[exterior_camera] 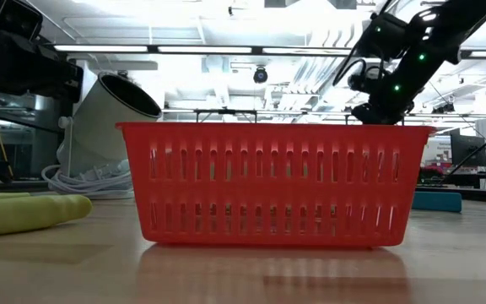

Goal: Pick & Place School Supplies
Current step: Put the yellow crayon box into the green bin

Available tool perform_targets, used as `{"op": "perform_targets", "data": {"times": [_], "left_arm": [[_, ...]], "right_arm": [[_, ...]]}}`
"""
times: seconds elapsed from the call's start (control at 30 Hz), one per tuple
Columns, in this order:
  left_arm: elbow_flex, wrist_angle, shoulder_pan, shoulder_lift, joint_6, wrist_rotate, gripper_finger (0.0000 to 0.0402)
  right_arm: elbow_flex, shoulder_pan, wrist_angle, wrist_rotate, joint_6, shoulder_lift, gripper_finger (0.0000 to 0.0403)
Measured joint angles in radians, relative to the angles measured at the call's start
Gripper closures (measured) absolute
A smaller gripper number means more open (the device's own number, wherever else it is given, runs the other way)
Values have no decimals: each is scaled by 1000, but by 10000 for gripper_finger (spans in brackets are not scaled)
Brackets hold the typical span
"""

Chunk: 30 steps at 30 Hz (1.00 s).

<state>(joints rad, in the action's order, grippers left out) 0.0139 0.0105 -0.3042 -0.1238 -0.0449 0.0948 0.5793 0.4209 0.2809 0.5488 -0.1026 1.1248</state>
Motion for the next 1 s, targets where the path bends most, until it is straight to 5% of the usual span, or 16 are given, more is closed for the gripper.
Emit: {"op": "perform_targets", "data": {"times": [0.6, 0.8, 1.0], "left_arm": [[0, 1, 0, 0, 0, 0, 401], [0, 1, 0, 0, 0, 0, 401], [0, 1, 0, 0, 0, 0, 401]], "right_arm": [[0, -73, 120, -46, -86, 0, 306], [1, 8, 176, -56, -216, 0, 301], [0, 95, 256, -62, -231, 3, 246]]}}
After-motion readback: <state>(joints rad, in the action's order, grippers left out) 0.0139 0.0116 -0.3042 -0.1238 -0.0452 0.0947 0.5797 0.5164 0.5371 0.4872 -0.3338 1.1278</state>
